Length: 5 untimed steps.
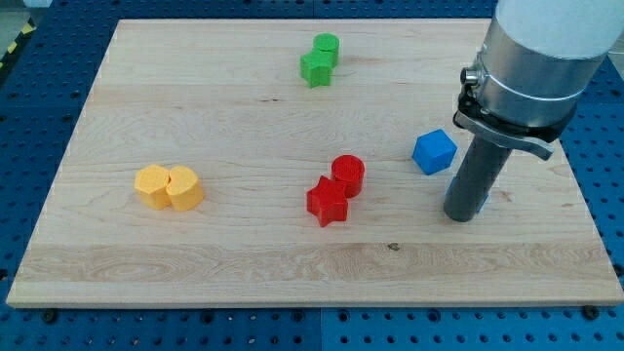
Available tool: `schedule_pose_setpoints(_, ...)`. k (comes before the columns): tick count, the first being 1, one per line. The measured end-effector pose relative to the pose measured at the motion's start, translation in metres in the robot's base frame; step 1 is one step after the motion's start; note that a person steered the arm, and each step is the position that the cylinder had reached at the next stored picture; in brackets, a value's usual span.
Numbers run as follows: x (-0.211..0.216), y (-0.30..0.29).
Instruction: Place blue triangle below the blue cube
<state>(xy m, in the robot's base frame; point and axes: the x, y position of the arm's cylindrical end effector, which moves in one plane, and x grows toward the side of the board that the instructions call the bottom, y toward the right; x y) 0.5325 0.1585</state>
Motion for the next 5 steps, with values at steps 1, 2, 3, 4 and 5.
schedule_pose_setpoints(1,0.028,0.038)
schedule_pose_setpoints(2,0.035,0.051)
schedule_pose_setpoints(3,0.013,0.049)
schedule_pose_setpoints(4,0.006,0.047)
schedule_pose_setpoints(5,0.006,0.037)
